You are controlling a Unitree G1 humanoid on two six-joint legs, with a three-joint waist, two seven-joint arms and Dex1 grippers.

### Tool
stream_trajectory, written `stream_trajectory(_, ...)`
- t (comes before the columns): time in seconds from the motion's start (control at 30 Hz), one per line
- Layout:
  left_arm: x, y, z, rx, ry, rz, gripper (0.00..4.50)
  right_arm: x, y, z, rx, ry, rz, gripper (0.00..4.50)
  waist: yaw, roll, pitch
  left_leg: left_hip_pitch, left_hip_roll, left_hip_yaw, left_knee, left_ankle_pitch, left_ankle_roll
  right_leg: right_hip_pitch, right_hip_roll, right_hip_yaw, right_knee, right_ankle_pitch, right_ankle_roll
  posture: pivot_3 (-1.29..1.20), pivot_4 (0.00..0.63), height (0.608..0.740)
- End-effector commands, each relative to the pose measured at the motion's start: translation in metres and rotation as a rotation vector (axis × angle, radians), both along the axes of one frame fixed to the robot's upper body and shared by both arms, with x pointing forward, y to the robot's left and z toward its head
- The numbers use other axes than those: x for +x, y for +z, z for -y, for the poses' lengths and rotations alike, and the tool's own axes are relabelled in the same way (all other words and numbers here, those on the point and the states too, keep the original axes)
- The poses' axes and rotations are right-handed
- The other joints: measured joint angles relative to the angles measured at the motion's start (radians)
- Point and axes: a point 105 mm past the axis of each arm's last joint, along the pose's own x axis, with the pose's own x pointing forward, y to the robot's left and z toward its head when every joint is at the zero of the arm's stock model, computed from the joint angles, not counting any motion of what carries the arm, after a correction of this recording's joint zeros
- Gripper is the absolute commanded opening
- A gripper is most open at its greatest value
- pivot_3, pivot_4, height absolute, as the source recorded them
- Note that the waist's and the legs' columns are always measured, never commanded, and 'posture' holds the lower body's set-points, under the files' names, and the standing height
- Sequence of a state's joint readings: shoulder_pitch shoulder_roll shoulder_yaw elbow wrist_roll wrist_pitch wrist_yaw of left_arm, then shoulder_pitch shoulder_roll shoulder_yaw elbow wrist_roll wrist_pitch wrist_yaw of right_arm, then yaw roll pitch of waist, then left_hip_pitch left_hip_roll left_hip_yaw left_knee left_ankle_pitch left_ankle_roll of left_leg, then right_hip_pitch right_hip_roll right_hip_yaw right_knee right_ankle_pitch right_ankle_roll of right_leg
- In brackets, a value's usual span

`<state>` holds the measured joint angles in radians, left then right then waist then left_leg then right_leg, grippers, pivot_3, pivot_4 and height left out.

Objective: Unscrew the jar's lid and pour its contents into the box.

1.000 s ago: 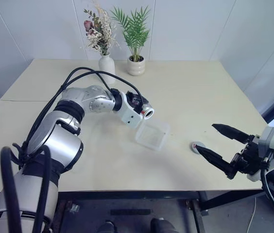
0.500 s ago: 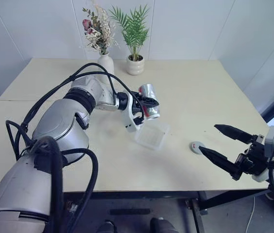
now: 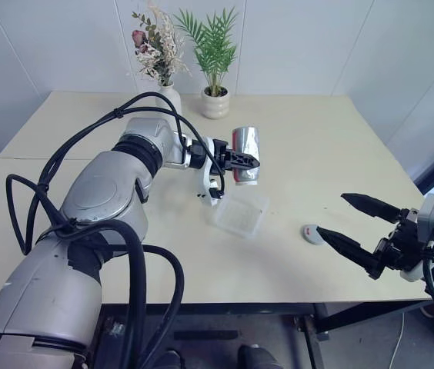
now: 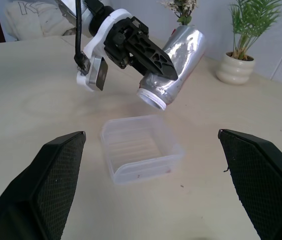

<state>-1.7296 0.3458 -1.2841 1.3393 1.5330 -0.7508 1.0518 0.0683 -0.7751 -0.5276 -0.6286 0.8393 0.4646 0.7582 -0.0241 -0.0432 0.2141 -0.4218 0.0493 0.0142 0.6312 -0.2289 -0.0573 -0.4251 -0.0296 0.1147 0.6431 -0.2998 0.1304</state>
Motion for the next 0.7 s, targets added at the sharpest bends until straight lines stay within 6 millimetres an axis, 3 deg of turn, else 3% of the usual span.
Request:
stream_trajectory(0.03, -0.009, 0.024, 0.014, 0.009, -0.099, 0.098, 2.28, -0.002, 0.007, -0.001, -0.029, 0.012, 0.034, 4.48, 0.001, 0.0, 0.0, 0.0, 0.0, 0.0, 0.0, 0.0, 0.0, 0.0, 0.0, 0.0, 0.0, 0.0, 0.0, 0.0, 0.15, 0.74)
stream_trajectory(0.53, -0.012, 0.001, 0.014, 0.238, -0.244, 0.231, 2.28, 0.003, 0.008, -0.003, -0.036, 0.038, 0.022, 4.48, 0.004, 0.0, 0.0, 0.0, 0.0, 0.0, 0.0, 0.0, 0.0, 0.0, 0.0, 0.0, 0.001, 0.0, 0.0, 0.0, 0.15, 0.74)
stream_trajectory(0.7, -0.009, 0.016, 0.02, 0.188, -0.228, 0.306, 2.28, 0.005, 0.008, -0.006, -0.035, 0.049, 0.021, 4.48, 0.012, 0.0, 0.0, 0.0, 0.0, 0.0, 0.001, 0.0, 0.0, 0.0, 0.0, 0.0, 0.002, 0.0, 0.0, 0.0, 0.15, 0.74)
